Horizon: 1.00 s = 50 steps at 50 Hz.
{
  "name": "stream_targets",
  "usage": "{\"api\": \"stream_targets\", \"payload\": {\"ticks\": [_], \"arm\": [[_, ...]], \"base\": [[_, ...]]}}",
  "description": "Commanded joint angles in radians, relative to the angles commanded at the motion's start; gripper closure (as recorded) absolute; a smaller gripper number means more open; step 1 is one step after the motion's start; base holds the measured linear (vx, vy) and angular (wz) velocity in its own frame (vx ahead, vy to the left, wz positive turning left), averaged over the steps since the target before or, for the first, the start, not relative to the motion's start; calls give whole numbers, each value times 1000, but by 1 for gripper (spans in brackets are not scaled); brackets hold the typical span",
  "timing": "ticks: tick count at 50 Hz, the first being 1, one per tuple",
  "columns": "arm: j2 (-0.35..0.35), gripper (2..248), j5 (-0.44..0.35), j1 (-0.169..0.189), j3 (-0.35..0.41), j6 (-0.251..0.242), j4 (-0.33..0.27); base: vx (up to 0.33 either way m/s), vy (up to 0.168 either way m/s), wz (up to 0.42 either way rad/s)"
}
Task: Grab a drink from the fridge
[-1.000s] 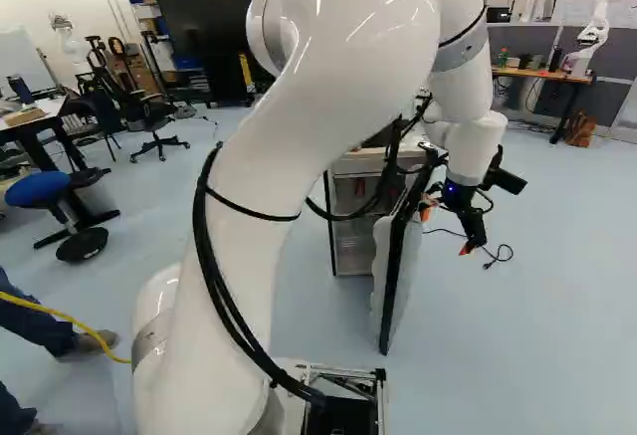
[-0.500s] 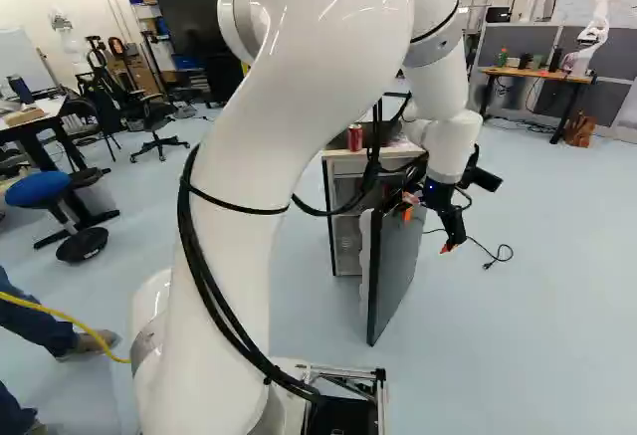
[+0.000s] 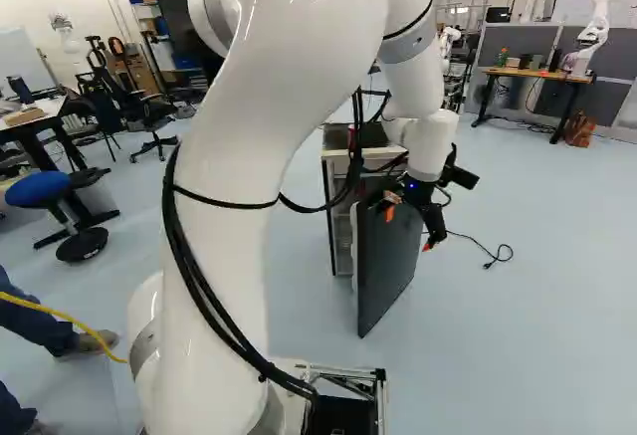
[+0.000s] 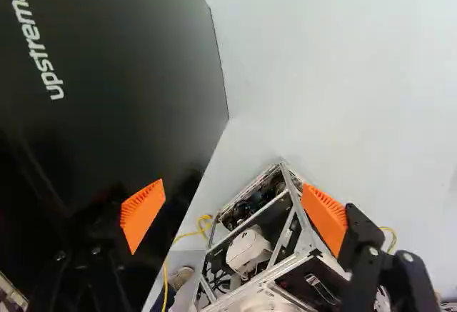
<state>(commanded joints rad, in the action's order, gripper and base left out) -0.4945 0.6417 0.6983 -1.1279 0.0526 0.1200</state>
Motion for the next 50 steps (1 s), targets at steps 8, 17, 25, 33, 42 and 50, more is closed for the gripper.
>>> {"api": "stream_targets", "payload": {"ticks": [8,17,25,33,42,50], "arm": [[16,3,-13,-24,24,0,0],[32,3,-34,-53,50,0,0],[47,3,-54,-79,72,0,0],[61,3,-78,-105,93,0,0],[77,3,-106,-135,116,0,0],[90,3,-131,-163,135,0,0]], "base": [[0,0,0],[0,0,0],[0,0,0],[0,0,0],[0,0,0],[0,0,0]]}}
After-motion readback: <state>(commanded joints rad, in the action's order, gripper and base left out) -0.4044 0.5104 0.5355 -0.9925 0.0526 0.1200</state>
